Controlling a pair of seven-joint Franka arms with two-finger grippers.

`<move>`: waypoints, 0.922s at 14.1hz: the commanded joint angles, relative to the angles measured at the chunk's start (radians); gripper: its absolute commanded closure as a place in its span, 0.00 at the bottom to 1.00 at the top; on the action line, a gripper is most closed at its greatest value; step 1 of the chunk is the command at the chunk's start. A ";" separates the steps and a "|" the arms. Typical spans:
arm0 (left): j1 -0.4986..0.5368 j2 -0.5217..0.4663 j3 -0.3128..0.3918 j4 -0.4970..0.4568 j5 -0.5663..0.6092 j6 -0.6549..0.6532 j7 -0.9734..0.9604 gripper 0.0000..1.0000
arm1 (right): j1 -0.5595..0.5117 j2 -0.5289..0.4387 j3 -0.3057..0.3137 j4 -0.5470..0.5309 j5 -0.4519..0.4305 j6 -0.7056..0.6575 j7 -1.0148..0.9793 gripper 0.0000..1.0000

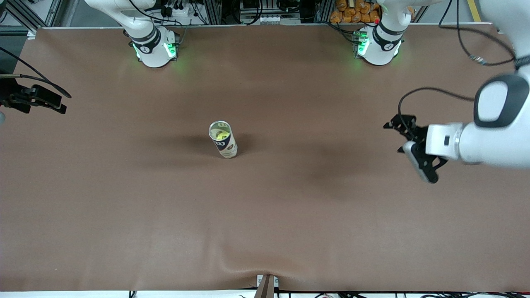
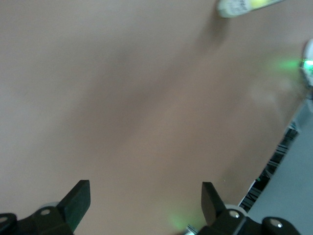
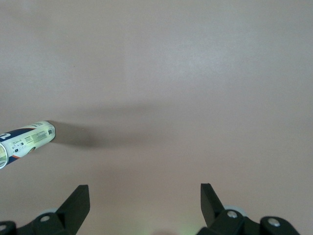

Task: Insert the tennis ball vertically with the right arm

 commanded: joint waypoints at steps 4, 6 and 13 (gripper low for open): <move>-0.058 -0.132 0.045 -0.022 0.254 -0.037 -0.303 0.00 | -0.010 -0.010 0.014 0.003 -0.008 -0.023 0.004 0.00; -0.068 -0.167 0.114 -0.022 0.267 -0.037 -0.292 0.00 | -0.010 -0.010 0.012 -0.003 -0.008 -0.041 0.004 0.00; -0.102 -0.268 0.185 0.007 0.270 -0.080 -0.534 0.00 | -0.050 -0.032 0.011 -0.013 0.005 -0.052 0.004 0.00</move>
